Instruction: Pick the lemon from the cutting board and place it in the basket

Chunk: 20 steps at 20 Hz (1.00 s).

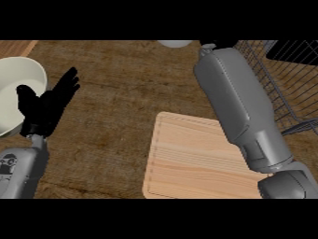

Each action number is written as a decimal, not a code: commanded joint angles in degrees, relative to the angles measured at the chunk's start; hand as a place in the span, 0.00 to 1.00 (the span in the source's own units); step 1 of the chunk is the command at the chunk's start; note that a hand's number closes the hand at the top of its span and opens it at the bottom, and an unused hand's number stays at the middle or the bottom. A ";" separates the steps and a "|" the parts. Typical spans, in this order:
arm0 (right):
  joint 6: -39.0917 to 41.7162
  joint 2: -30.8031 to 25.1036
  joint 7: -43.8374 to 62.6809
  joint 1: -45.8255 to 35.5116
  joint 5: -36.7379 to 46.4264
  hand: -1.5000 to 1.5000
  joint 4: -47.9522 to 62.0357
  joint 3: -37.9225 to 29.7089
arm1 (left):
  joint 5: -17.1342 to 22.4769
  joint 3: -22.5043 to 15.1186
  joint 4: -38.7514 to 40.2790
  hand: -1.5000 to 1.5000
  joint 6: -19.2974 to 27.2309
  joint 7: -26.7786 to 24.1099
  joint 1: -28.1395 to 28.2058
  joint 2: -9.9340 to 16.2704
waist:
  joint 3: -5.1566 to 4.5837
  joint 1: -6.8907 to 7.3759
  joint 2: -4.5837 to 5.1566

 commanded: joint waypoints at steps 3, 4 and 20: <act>-4.52 0.10 17.87 -9.57 12.02 1.00 7.46 0.09 | -0.79 -0.30 0.99 0.50 0.79 -0.26 -0.12 -0.55 | -0.06 -0.56 0.24; -2.74 -0.10 19.76 -12.17 13.79 1.00 8.44 -0.09 | -1.04 -0.62 1.31 0.50 1.06 0.92 -1.33 -0.72 | -0.01 -1.50 0.17; 7.65 -7.46 34.30 -21.94 32.85 1.00 19.90 -4.75 | 0.02 2.09 1.90 0.50 1.61 0.75 -1.36 0.34 | 0.22 -3.55 0.15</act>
